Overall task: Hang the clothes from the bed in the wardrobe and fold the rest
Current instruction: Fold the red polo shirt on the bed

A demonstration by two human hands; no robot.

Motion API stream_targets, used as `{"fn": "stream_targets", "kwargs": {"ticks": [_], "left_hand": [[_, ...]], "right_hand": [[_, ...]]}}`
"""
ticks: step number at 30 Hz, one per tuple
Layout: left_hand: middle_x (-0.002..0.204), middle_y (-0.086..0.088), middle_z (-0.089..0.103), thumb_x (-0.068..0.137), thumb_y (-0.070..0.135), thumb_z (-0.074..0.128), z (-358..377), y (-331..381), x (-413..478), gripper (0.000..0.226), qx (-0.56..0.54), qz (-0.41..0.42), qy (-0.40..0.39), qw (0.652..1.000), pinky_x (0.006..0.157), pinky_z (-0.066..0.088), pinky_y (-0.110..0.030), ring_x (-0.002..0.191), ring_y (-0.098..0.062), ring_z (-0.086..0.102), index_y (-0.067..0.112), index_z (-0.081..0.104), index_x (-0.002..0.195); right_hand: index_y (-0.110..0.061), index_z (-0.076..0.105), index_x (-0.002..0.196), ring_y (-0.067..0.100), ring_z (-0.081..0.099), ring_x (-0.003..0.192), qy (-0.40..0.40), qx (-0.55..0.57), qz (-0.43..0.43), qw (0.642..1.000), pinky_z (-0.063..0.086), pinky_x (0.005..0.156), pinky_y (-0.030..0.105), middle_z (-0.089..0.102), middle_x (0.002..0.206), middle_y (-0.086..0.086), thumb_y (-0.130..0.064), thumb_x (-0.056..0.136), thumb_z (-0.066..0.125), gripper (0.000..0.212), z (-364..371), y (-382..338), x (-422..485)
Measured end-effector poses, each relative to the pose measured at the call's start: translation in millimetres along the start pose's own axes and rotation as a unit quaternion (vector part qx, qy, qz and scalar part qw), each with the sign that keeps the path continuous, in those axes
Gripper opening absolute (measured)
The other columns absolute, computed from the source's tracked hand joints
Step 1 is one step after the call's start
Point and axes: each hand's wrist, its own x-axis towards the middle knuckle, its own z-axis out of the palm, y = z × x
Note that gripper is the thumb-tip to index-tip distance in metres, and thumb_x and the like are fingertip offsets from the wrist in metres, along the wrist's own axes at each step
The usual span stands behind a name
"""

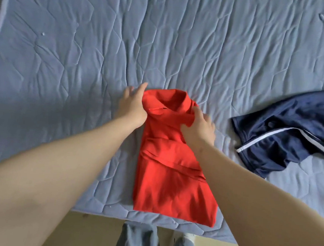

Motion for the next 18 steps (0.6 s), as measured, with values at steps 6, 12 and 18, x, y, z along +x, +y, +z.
{"fn": "stream_targets", "kwargs": {"ticks": [6,12,18], "left_hand": [[0.125,0.005,0.046,0.062,0.028,0.065,-20,5,21,0.039,0.031,0.112,-0.024,0.993,0.093,0.035,-0.027,0.116,-0.023,0.041,0.020,0.066,0.101],[0.150,0.006,0.023,0.064,0.034,0.066,-11,66,28,0.063,0.016,0.154,-0.141,0.978,0.110,0.026,-0.034,0.134,-0.024,0.026,0.029,0.054,0.125],[0.155,-0.008,0.016,0.077,0.026,0.067,31,46,-6,0.084,-0.028,-0.006,0.049,0.998,0.110,0.023,-0.041,0.140,-0.028,0.020,0.024,0.019,0.146]], "right_hand": [[-0.020,0.070,0.097,0.026,0.055,0.096,0.082,0.135,-0.032,0.987,0.041,0.082,0.032,0.066,0.098,0.009,-0.011,0.079,0.056,0.024,9,1,16],[-0.005,0.060,0.115,0.028,0.056,0.099,0.034,0.204,0.166,0.964,0.042,0.081,0.032,0.064,0.102,0.012,-0.016,0.089,0.047,0.030,-12,32,32],[-0.009,0.049,0.125,0.035,0.044,0.118,0.168,0.135,0.083,0.973,0.032,0.096,0.038,0.049,0.127,0.018,-0.029,0.087,0.058,0.044,0,41,3]]}}
